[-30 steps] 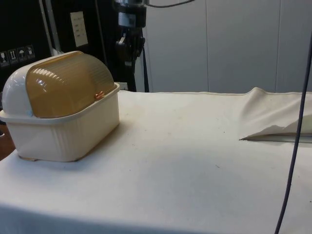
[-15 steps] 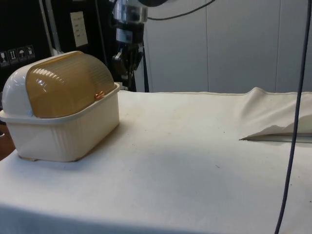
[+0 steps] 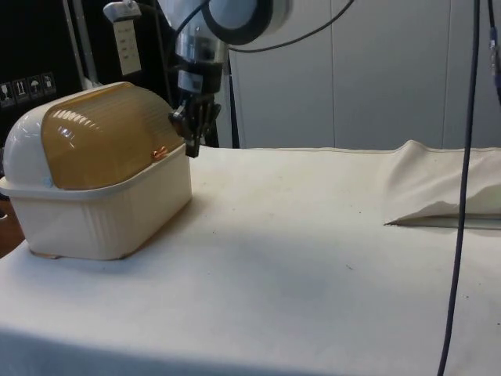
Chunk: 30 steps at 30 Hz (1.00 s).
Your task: Open the lid, then close it.
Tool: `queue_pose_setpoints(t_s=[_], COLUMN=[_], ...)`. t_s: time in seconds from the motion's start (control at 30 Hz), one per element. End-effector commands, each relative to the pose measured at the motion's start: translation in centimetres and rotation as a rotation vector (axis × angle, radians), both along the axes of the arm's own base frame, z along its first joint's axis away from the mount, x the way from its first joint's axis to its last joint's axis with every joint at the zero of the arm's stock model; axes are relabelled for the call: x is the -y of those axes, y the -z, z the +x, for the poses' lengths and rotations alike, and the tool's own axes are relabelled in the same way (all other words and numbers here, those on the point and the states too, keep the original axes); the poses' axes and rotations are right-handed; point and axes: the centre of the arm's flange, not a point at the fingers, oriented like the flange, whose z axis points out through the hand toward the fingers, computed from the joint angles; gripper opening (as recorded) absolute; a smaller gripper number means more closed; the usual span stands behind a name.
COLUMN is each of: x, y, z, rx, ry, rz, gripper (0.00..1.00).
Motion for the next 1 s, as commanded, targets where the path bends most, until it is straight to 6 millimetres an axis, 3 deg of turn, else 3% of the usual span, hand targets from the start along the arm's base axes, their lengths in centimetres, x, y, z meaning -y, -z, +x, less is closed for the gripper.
queue_pose_setpoints(t_s=[0.0, 0.97], x=[0.1, 0.6], y=[0.0, 0.2], z=[0.4, 2.7], rx=[0.013, 0.038], ry=[0.007, 0.018], rz=[0.0, -0.003], gripper=[0.0, 0.0])
